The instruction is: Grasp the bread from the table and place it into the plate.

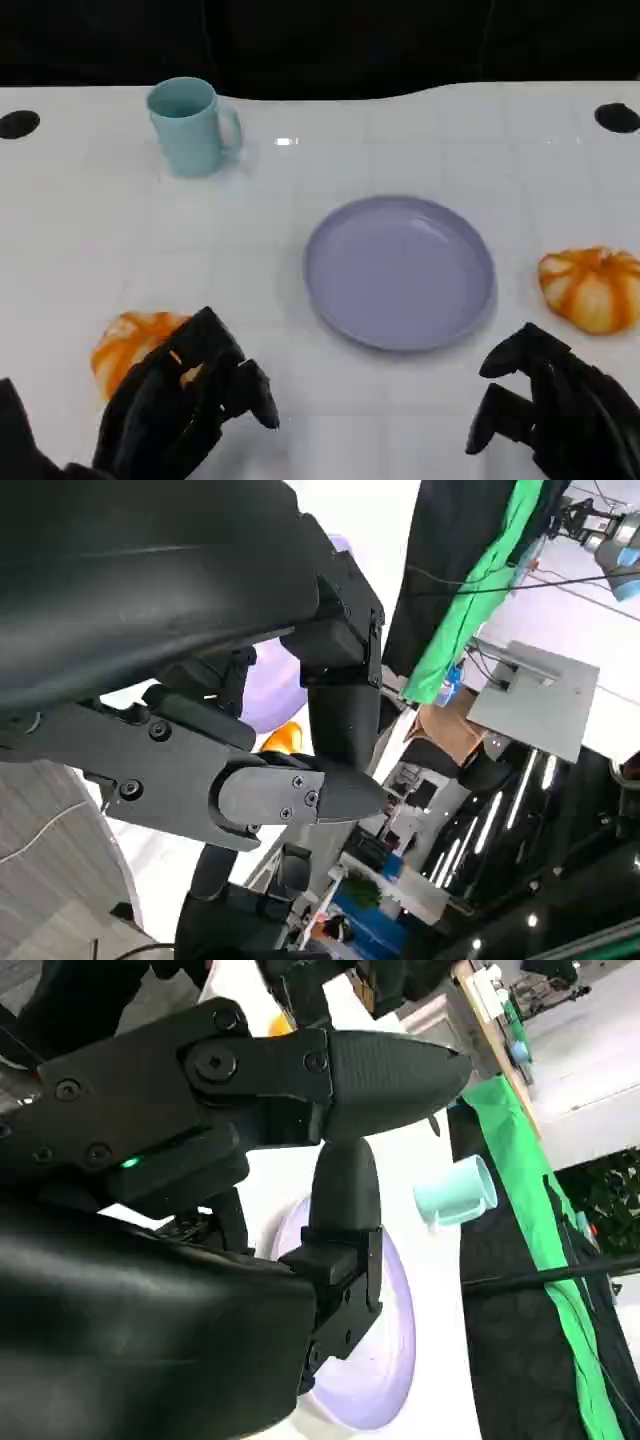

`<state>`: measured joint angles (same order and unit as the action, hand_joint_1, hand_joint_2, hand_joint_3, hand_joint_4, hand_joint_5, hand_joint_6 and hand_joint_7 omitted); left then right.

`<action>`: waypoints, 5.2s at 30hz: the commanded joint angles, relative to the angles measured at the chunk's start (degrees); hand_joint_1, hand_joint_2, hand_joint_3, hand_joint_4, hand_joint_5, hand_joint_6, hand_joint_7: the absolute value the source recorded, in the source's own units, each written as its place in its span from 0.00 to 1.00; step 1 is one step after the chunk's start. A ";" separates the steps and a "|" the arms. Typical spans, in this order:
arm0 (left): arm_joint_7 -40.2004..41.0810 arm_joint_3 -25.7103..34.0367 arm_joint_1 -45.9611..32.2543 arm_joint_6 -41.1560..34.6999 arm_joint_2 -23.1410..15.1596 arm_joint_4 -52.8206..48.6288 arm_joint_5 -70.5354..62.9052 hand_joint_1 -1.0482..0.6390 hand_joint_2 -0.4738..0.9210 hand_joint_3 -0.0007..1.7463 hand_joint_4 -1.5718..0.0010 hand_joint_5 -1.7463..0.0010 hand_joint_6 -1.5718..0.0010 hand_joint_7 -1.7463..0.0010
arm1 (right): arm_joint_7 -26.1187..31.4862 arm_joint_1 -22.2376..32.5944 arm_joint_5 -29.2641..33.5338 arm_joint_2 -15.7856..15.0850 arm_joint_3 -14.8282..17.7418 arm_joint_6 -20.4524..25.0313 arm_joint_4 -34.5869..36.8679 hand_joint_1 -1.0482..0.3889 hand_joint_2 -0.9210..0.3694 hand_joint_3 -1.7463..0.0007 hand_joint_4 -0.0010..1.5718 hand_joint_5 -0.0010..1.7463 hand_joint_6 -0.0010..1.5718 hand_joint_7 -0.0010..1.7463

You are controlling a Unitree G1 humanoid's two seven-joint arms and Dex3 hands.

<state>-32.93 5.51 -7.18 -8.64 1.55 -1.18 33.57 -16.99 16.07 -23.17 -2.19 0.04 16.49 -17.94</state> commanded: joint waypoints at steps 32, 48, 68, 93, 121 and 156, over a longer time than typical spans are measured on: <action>-0.08 -0.34 -0.22 7.87 -1.79 0.68 -5.88 0.28 1.00 0.17 0.62 0.05 0.63 0.26 | 0.22 0.00 -0.47 -0.51 0.25 -0.14 -0.52 0.37 0.00 0.74 0.38 1.00 0.25 0.96; 7.96 -2.57 0.19 22.70 -7.55 2.84 -26.77 0.33 1.00 0.05 0.78 0.45 0.66 0.88 | 0.45 0.09 -0.44 -0.40 0.17 -0.04 -0.89 0.37 0.00 0.74 0.39 1.00 0.25 0.96; 20.15 -6.74 -1.33 19.52 -21.20 16.77 -63.82 0.31 0.98 0.00 0.91 0.74 0.79 1.00 | 0.58 0.26 0.00 -0.59 -0.04 0.08 -1.28 0.37 0.00 0.73 0.39 1.00 0.25 0.96; 8.93 -15.89 2.86 0.61 -26.12 23.02 -96.57 0.33 0.97 0.00 0.99 0.89 0.85 1.00 | 0.51 0.55 -0.52 -0.58 0.17 0.93 -1.91 0.37 0.00 0.71 0.38 1.00 0.25 0.97; 18.74 -24.33 21.71 2.17 -25.86 -14.26 -88.92 0.34 0.96 0.00 0.98 0.94 0.91 1.00 | 0.41 1.06 -0.88 -0.76 0.24 1.28 -2.59 0.36 0.00 0.72 0.39 1.00 0.25 0.97; 45.47 -22.45 28.65 21.96 -23.97 -38.49 -70.45 0.49 0.99 0.21 0.50 0.00 0.61 0.00 | 0.79 0.57 -0.84 -0.80 0.18 1.07 -2.29 0.36 0.00 0.73 0.40 1.00 0.25 0.97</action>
<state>8.82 -18.46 20.47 11.43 -22.98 -36.15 -38.97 -16.46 16.81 -24.12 -2.50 -0.04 17.59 -19.91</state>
